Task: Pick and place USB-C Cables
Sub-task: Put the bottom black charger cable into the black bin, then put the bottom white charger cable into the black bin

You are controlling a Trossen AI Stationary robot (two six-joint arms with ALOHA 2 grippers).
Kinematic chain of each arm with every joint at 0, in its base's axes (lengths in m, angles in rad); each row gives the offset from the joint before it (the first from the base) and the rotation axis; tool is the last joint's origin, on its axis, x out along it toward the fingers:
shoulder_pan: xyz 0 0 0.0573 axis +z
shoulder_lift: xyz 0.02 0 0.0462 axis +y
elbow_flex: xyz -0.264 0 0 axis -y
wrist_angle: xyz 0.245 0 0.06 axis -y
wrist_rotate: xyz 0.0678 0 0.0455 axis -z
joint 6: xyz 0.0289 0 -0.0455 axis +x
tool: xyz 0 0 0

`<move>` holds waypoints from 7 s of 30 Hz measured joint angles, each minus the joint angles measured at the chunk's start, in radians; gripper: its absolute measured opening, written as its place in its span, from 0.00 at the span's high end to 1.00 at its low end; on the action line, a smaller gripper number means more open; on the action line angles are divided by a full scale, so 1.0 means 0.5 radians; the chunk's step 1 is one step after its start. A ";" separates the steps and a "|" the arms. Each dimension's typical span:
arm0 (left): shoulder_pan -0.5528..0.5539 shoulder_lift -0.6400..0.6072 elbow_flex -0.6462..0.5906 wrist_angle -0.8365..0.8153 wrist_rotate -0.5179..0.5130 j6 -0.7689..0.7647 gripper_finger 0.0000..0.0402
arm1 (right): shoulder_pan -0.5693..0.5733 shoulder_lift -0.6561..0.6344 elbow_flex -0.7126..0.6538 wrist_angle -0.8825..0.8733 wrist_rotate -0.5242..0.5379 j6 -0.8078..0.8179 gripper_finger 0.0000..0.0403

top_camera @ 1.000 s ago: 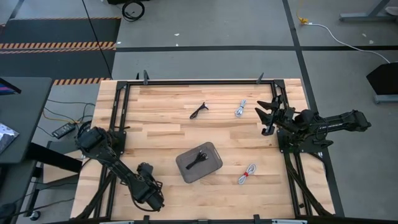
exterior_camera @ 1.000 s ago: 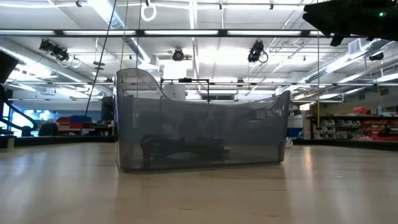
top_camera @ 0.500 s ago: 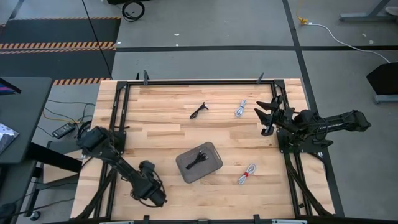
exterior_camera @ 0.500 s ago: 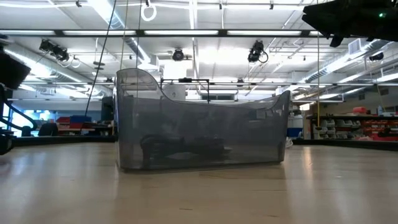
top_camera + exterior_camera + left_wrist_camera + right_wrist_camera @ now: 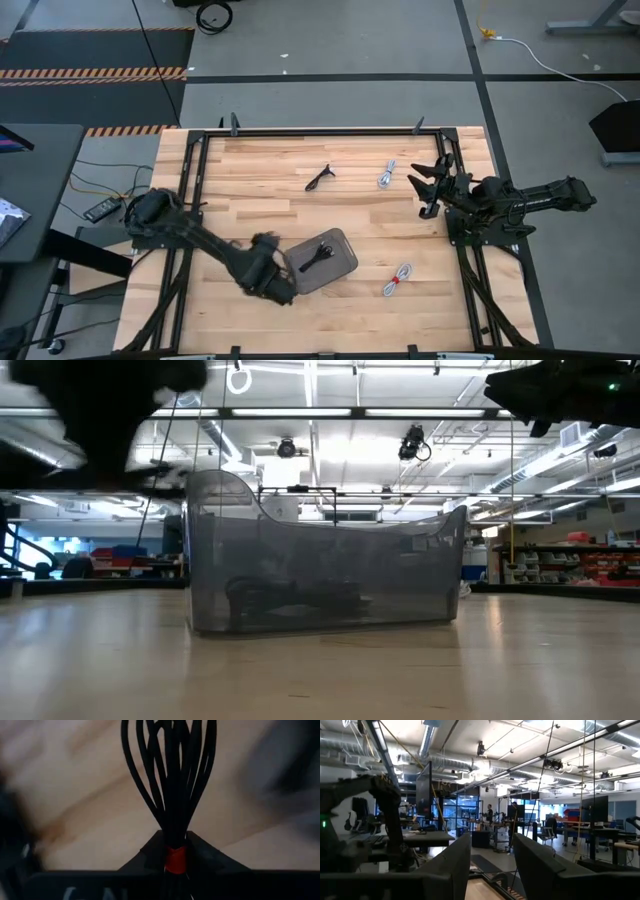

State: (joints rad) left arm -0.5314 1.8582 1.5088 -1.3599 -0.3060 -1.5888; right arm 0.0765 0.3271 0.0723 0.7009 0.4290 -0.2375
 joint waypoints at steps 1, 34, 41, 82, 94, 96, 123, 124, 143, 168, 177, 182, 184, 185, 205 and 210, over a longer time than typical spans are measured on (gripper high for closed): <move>0.028 0.000 0.080 0.018 -0.079 0.107 0.86 | 0.000 0.000 0.000 -0.003 0.003 -0.001 0.61; 0.507 0.434 0.465 0.797 0.293 1.736 0.82 | 0.000 -0.001 0.000 -0.014 0.053 -0.011 0.61; 0.527 0.450 0.464 0.826 0.210 1.742 0.74 | 0.000 -0.001 0.000 -0.027 0.053 -0.009 0.61; 0.543 -0.019 0.467 1.680 -0.352 2.967 0.65 | -0.082 0.581 0.846 -1.911 -0.874 0.761 0.61; 0.540 -0.017 0.465 1.578 -0.359 3.192 0.65 | 0.433 1.089 0.906 -2.008 -1.019 0.843 0.61; 0.544 -0.017 0.465 1.584 -0.359 3.220 0.65 | 0.549 1.180 0.906 -2.000 -1.014 0.845 0.60; 0.233 -0.017 0.465 1.577 -0.356 2.826 0.65 | 1.094 1.931 0.906 -2.046 -0.779 1.223 0.54; 0.228 -0.017 0.465 1.577 -0.356 2.799 0.65 | 1.096 1.949 0.906 -2.046 -0.780 1.221 0.54; 0.201 -0.016 0.465 1.573 -0.358 2.661 0.65 | 1.098 2.093 0.904 -2.080 -0.522 1.226 0.66; 0.164 -0.016 0.465 1.565 -0.358 2.623 0.65 | 1.097 2.090 0.905 -2.112 -0.650 1.256 0.96; 0.144 -0.016 0.465 1.565 -0.357 2.625 0.65 | 1.098 2.090 0.906 -2.067 -0.566 1.253 0.96; 0.161 -0.016 0.465 1.565 -0.358 2.626 0.65 | 1.098 2.090 1.032 -2.101 -0.470 1.158 0.96; 0.161 -0.016 0.465 1.565 -0.368 2.626 0.65 | 1.099 2.090 1.111 -2.161 -0.403 1.107 0.96; 0.161 -0.016 0.465 1.565 -0.384 2.625 0.65 | 1.099 2.090 1.154 -2.202 -0.374 1.084 0.96; 0.161 -0.016 0.465 1.577 -0.649 2.504 0.65 | 1.027 2.091 1.722 -1.979 -0.111 0.166 0.96; 0.167 -0.016 0.465 1.769 -0.913 2.678 0.65 | 0.902 2.134 1.723 -1.794 -0.218 0.049 0.96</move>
State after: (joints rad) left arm -0.4480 1.8503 1.7412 -0.4752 -0.7623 -0.2498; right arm 0.5276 1.3943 0.9337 -0.1961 0.3203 -0.2132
